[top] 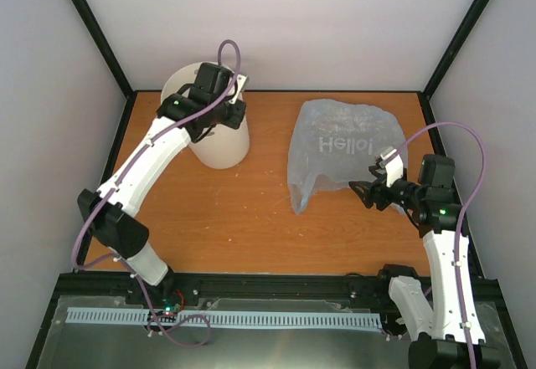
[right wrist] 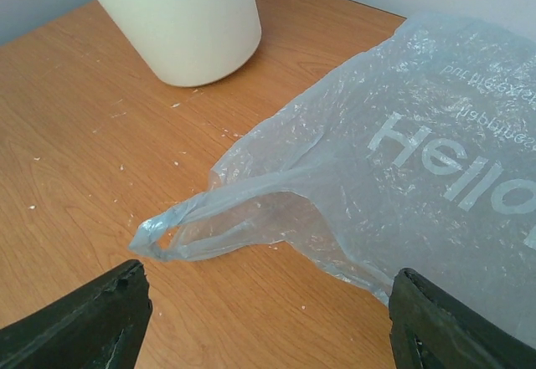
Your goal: Put the trash bags into the trash bin
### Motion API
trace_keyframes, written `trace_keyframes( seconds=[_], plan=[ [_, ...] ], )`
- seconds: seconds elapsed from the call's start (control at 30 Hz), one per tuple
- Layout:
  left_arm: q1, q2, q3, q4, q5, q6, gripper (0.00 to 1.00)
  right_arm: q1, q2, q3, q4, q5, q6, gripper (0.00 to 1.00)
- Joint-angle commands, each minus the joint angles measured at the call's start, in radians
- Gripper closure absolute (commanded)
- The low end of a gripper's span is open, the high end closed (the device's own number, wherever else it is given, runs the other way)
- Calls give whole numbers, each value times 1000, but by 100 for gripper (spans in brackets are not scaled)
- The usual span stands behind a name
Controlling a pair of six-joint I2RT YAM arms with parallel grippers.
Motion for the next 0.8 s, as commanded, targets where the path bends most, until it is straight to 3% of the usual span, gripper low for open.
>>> trace_keyframes(
  seconds=[0.0, 0.3, 0.77],
  plan=[
    [-44, -103, -28, 4, 48, -55, 99, 15, -1, 1, 13, 5, -7, 22],
    [-62, -145, -65, -14, 88, -89, 99, 59, 31, 8, 11, 5, -7, 23],
    [-324, -122, 46, -196, -46, -94, 99, 61, -23, -1, 8, 2, -13, 23]
  ],
)
